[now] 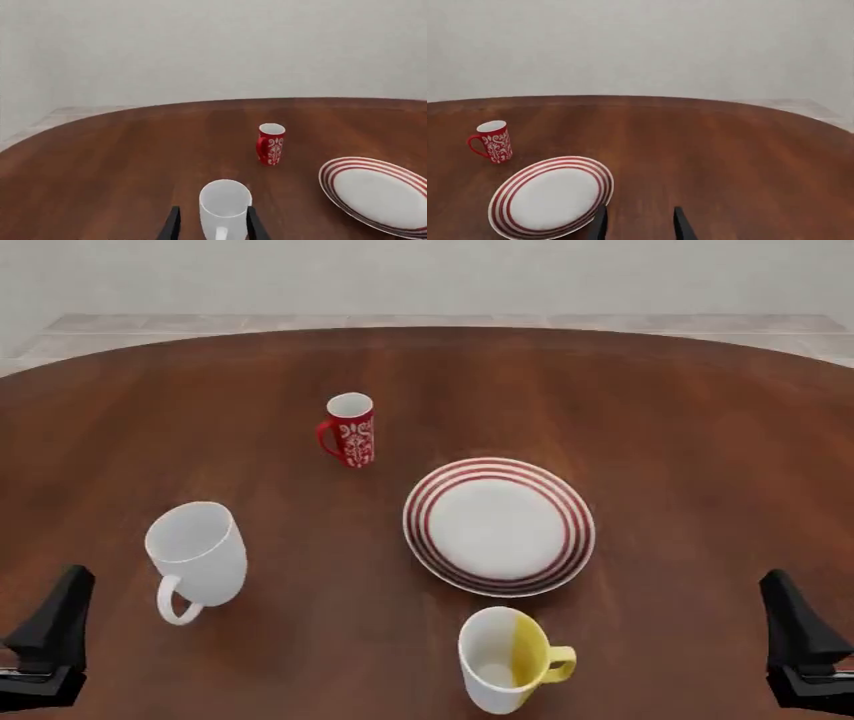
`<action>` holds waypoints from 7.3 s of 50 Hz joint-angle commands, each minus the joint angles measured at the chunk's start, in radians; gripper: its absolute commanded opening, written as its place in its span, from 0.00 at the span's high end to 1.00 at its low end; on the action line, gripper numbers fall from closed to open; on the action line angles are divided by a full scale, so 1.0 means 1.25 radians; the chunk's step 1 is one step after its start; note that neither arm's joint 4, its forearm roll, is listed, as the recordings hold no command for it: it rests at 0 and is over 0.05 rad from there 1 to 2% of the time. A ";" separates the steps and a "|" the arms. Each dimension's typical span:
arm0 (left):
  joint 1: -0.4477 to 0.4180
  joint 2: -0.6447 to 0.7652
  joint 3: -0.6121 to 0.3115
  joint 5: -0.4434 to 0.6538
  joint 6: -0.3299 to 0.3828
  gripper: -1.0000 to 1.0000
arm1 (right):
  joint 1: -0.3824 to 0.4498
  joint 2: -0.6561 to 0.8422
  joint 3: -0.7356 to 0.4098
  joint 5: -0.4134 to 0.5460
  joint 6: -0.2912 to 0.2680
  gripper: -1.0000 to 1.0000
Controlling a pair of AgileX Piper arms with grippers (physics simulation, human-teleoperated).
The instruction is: Pick up the red mug and put it on the plate
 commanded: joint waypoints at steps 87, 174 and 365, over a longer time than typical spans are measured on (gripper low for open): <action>-0.167 0.953 -0.640 -0.253 0.037 0.00 | -0.003 0.091 0.001 -0.071 0.001 0.00; -0.242 1.371 -0.848 -0.256 0.135 0.00 | -0.001 0.121 0.000 -0.095 -0.026 0.00; -0.177 1.665 -0.948 -0.366 0.103 0.00 | 0.001 0.211 0.001 -0.162 -0.050 0.00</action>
